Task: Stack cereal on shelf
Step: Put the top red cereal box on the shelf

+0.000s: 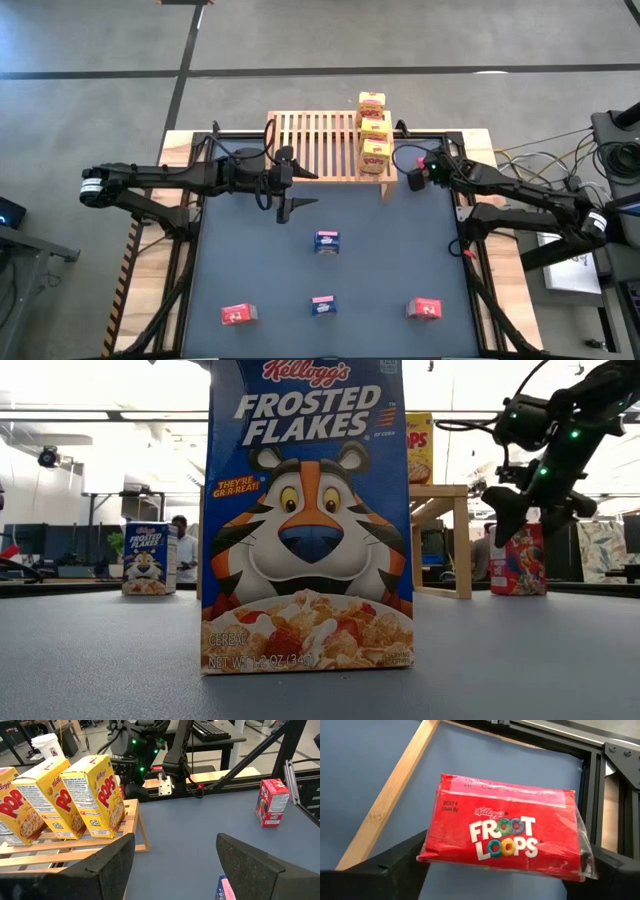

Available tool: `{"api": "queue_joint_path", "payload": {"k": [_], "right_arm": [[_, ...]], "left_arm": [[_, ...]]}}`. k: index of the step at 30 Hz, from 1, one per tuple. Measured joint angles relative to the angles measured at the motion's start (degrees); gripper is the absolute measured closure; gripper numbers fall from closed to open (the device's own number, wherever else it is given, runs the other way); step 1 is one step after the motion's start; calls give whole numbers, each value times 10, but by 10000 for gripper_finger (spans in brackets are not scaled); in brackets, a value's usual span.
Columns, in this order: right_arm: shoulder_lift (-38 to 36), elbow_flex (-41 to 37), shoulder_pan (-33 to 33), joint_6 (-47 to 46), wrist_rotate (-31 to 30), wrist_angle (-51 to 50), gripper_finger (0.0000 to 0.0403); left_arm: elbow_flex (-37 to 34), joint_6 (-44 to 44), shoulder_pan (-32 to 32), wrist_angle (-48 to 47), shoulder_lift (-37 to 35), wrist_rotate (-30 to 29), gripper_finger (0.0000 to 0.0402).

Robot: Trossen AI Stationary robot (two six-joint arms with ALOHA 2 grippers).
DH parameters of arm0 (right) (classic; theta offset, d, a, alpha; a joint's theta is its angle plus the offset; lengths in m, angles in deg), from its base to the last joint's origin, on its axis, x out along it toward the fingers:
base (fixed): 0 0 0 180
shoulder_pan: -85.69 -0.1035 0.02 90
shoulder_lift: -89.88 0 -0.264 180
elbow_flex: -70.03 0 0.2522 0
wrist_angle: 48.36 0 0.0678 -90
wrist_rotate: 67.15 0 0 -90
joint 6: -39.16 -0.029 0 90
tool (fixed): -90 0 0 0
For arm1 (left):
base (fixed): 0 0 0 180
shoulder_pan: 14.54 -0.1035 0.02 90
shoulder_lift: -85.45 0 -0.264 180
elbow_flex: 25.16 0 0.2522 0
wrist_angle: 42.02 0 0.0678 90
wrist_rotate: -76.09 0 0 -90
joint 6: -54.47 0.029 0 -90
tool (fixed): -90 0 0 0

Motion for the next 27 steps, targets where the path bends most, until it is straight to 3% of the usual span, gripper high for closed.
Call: {"api": "queue_joint_path", "payload": {"k": [7,16,27], "right_arm": [[-9,2,0,6,0,8,95],[-31,34,0,20,1,-6,85],[-57,155,0,59,0,-109,94]], "left_arm": [[0,-1,0,0,0,0,138],[-2,-2,0,0,0,0,138],[-3,-2,0,0,0,-20,138]]}}
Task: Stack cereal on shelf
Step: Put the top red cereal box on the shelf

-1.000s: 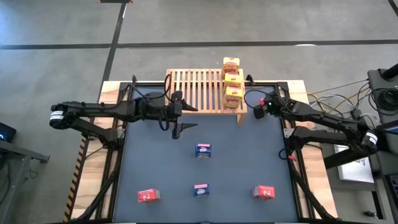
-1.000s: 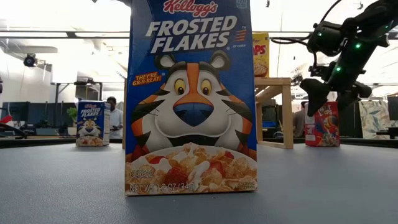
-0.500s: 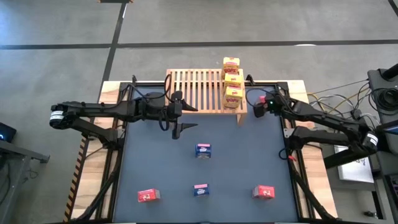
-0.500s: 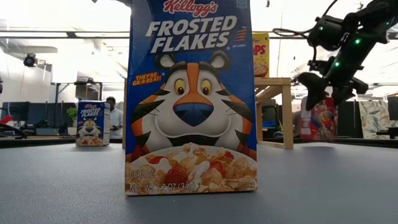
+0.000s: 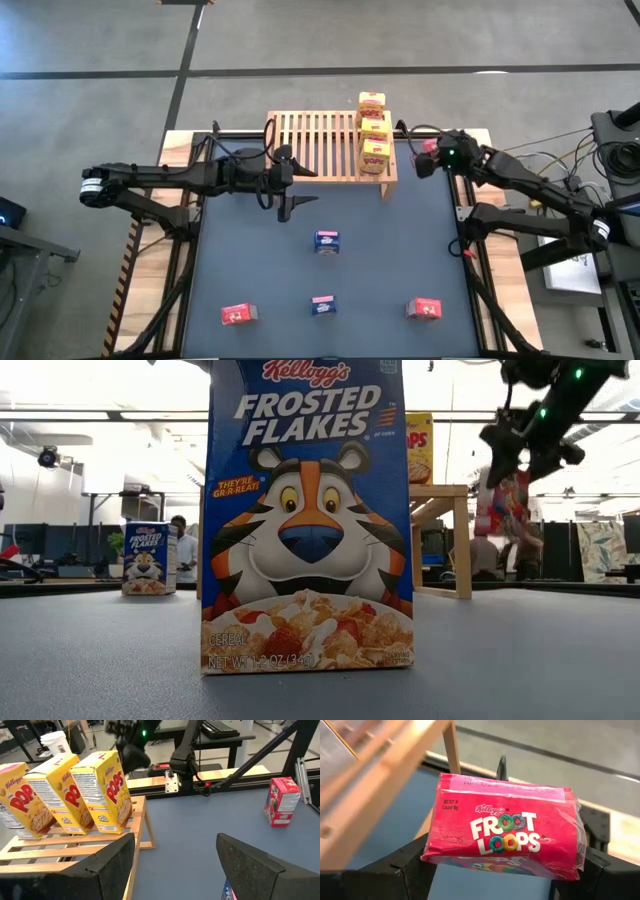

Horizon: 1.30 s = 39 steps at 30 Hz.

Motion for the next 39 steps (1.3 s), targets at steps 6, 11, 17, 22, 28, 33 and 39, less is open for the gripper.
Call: {"api": "queue_joint_path", "payload": {"k": [6,11,17,22,28,33,39], "right_arm": [[-12,70,0,19,15,-24,89],[-16,149,0,31,15,-60,93],[-16,239,0,31,68,-64,88],[-15,266,0,31,168,-31,87],[-9,259,0,22,237,26,93],[9,257,-1,15,268,64,88],[40,256,-10,11,285,107,93]], "left_arm": [[0,0,0,0,0,0,138],[0,0,0,0,0,0,138],[0,5,0,7,0,-32,138],[-1,15,0,39,0,-40,138],[-1,24,0,120,0,-40,138],[3,51,0,195,0,-40,138],[4,86,0,275,5,-66,138]]}}
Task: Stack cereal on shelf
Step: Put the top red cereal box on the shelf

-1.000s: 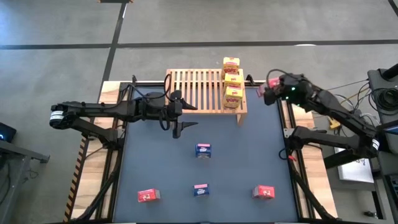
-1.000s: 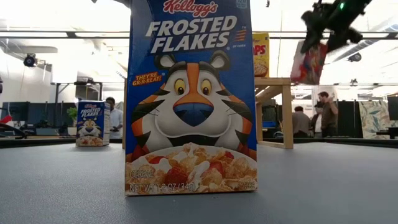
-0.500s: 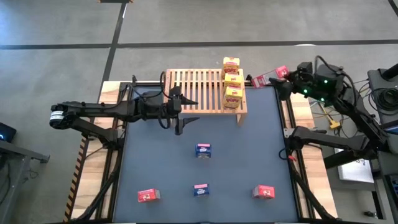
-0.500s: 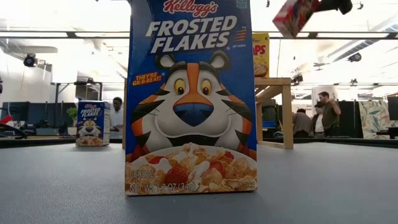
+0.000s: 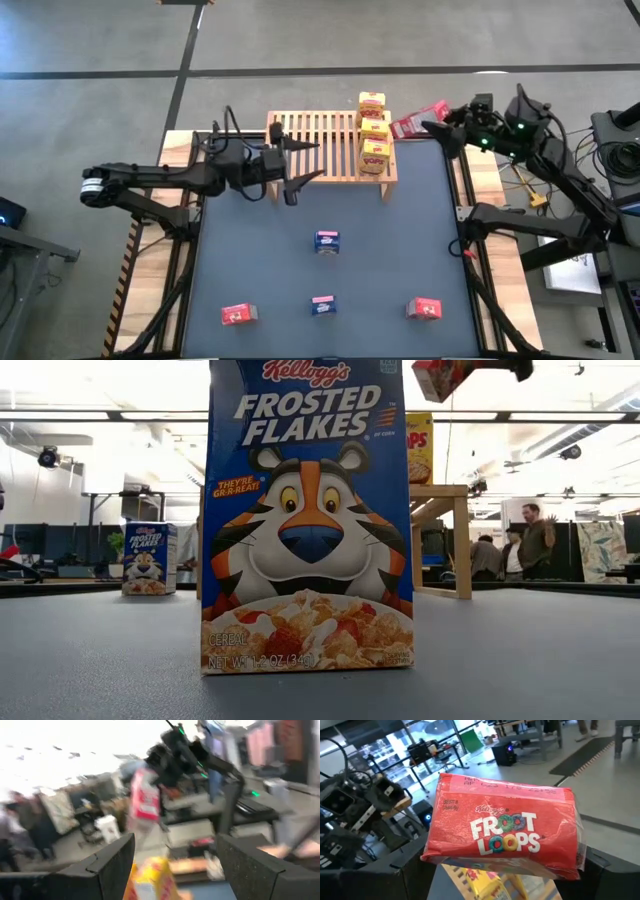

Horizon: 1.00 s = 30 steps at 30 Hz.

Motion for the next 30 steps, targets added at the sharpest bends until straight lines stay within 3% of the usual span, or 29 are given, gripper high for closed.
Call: {"api": "queue_joint_path", "payload": {"k": [3,8,20,22,27,30], "right_arm": [[22,-1,-16,-1,0,20,91],[63,0,-44,-1,0,61,86],[122,14,-60,10,1,99,88],[121,16,-60,10,1,113,89],[121,16,-60,10,0,118,93],[122,21,-61,10,0,120,90]], "left_arm": [[2,7,0,32,14,-18,138],[54,16,0,5,69,-32,138],[395,7,1,-388,231,-54,138],[446,-1,2,-437,254,-85,138],[544,-4,10,-544,304,-226,138],[580,-4,12,-569,327,-251,138]]}}
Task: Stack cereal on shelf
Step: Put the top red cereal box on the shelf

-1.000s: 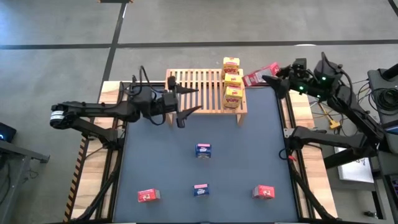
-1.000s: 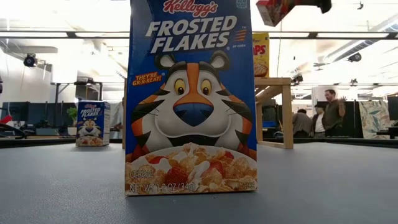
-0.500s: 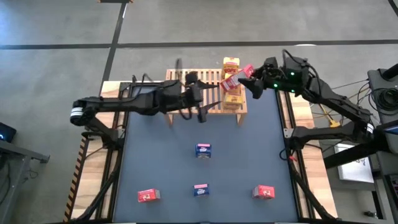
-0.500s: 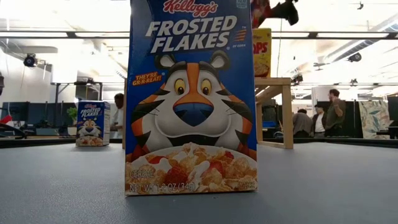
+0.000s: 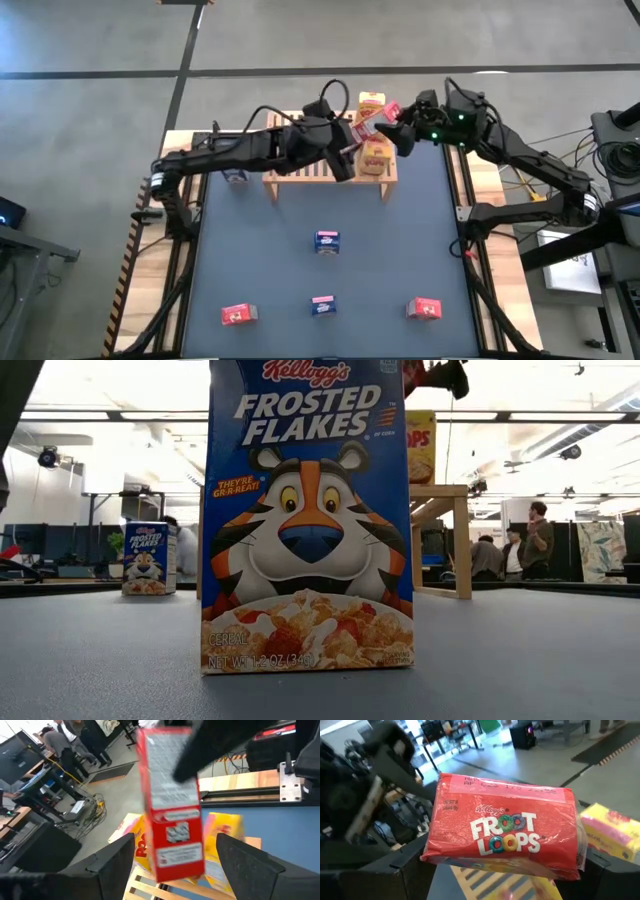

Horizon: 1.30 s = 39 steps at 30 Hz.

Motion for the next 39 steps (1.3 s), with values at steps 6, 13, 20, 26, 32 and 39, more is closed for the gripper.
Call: {"api": "queue_joint_path", "payload": {"k": [6,13,20,26,32,39], "right_arm": [[0,3,-9,0,-4,15,90],[0,3,-21,0,0,29,90],[0,3,-37,7,-1,38,91],[0,3,-43,34,-5,42,80],[0,3,-43,48,-1,41,62],[0,3,-43,68,11,41,41]], "left_arm": [[53,0,1,-32,31,-2,138],[93,0,1,-41,51,-2,138],[95,-1,-1,-42,55,-27,143],[95,-1,0,-50,55,-31,191],[95,0,0,-52,55,-32,237],[95,-1,-1,-60,55,-35,235]]}}
